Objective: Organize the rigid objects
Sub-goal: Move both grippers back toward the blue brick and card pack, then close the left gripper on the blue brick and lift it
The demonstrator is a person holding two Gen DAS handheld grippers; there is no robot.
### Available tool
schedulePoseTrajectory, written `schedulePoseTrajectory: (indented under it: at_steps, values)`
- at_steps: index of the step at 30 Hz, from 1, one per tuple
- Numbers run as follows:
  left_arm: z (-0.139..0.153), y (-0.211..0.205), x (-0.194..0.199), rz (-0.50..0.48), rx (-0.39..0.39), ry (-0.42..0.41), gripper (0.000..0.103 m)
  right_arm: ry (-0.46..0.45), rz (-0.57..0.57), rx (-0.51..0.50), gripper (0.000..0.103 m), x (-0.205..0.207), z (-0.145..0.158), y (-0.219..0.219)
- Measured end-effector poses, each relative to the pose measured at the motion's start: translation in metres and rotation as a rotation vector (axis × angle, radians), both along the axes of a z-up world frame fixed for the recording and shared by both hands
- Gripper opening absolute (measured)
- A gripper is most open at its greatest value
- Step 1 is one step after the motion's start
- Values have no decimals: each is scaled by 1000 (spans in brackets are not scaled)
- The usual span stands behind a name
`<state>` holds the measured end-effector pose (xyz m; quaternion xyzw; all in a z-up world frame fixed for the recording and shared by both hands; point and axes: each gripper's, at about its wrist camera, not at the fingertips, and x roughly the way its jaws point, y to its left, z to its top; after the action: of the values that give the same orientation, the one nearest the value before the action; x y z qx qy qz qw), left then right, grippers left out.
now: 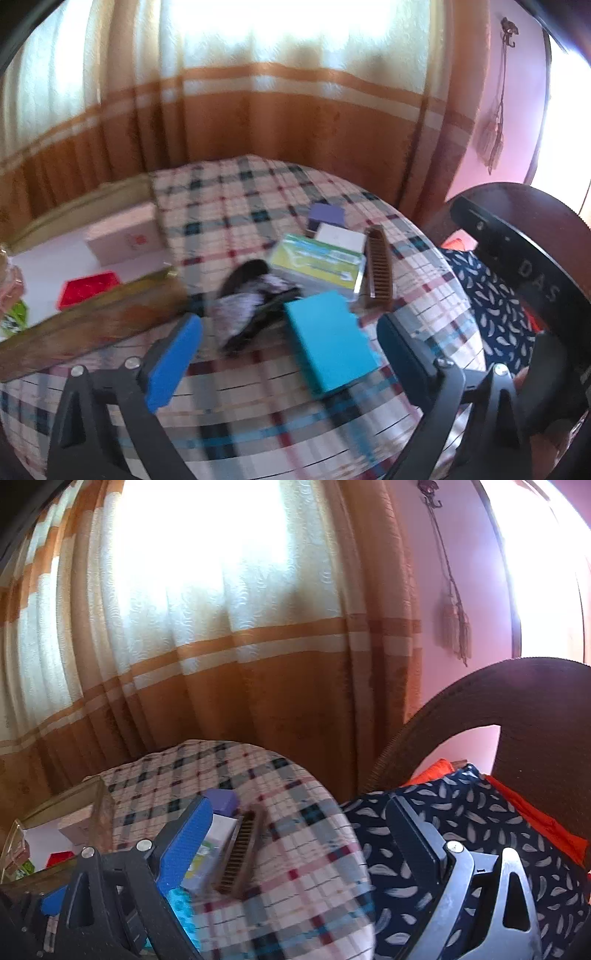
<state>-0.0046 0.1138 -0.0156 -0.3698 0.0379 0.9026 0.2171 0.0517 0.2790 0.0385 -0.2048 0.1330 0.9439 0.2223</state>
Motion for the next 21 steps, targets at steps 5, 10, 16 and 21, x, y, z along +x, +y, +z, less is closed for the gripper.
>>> schedulePoseTrajectory:
  at_steps: [5, 10, 16, 21]
  values:
    - [-12, 13, -6, 23, -21, -61, 94, -22, -15, -32, 97, 3, -5, 19]
    - [-12, 21, -5, 17, -54, -49, 88, -33, -10, -40, 96, 4, -9, 23]
    - [-10, 23, 4, -43, -66, -48, 47, -35, -12, -62, 96, 5, -10, 26]
    - [-14, 14, 0, -54, 19, -132, 43, -35, -20, -68, 96, 7, -10, 28]
